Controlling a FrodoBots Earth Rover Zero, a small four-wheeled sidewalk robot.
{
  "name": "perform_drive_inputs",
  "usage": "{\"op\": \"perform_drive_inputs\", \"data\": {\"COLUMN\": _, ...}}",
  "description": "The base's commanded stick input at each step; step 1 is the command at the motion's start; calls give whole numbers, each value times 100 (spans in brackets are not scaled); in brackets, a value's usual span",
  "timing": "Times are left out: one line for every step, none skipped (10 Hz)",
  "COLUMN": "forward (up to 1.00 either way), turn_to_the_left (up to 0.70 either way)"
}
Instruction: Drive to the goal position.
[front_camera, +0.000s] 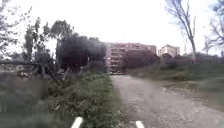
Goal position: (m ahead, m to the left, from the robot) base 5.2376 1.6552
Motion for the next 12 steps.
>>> {"op": "perform_drive_inputs", "data": {"forward": 70, "turn_to_the_left": 0}}
{"op": "perform_drive_inputs", "data": {"forward": 70, "turn_to_the_left": 0}}
{"op": "perform_drive_inputs", "data": {"forward": 70, "turn_to_the_left": 0}}
{"op": "perform_drive_inputs", "data": {"forward": 70, "turn_to_the_left": -2}}
{"op": "perform_drive_inputs", "data": {"forward": 70, "turn_to_the_left": -25}}
{"op": "perform_drive_inputs", "data": {"forward": 70, "turn_to_the_left": -35}}
{"op": "perform_drive_inputs", "data": {"forward": 70, "turn_to_the_left": -19}}
{"op": "perform_drive_inputs", "data": {"forward": 70, "turn_to_the_left": 0}}
{"op": "perform_drive_inputs", "data": {"forward": 70, "turn_to_the_left": 0}}
{"op": "perform_drive_inputs", "data": {"forward": 70, "turn_to_the_left": 0}}
{"op": "perform_drive_inputs", "data": {"forward": 70, "turn_to_the_left": 0}}
{"op": "perform_drive_inputs", "data": {"forward": 70, "turn_to_the_left": 0}}
